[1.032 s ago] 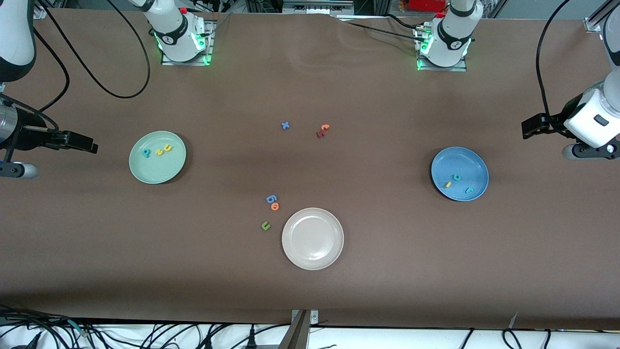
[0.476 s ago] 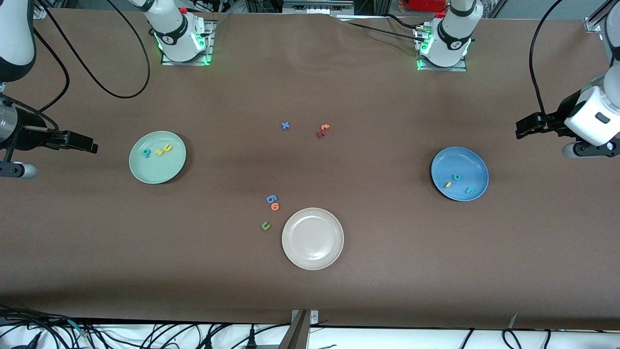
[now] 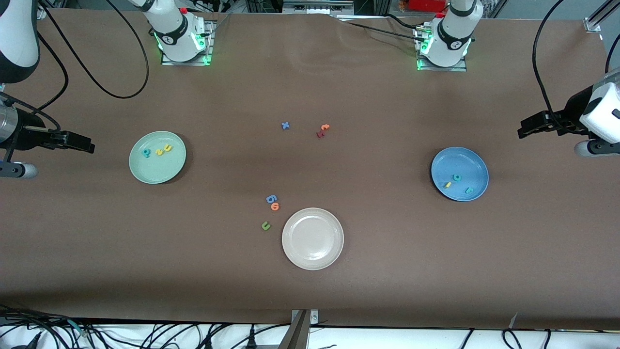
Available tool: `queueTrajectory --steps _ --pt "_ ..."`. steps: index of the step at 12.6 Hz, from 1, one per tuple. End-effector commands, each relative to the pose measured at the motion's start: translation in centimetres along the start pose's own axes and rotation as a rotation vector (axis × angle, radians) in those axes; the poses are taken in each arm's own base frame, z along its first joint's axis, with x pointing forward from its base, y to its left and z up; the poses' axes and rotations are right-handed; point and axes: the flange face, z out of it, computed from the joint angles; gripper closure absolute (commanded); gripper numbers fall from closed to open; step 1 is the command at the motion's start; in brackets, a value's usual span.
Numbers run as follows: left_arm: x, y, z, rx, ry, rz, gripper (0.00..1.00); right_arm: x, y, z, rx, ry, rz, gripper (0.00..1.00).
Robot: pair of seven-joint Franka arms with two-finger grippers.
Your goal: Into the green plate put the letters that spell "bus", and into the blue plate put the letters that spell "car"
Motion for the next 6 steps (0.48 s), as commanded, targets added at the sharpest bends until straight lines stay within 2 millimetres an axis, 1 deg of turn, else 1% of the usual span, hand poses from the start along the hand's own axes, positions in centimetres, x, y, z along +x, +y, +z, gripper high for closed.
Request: queueTrajectory --steps 1,6 --pt "-0.24 0.25 -0.07 -0.022 0.013 0.006 0.0 -0.69 0.05 -0.23 -0.017 -0.003 -0.052 0.0" --pt "-0.2 0.49 0.02 0.005 0.015 0.014 0.0 -0.72 0.06 -0.21 -0.017 -0.006 -0.054 0.0"
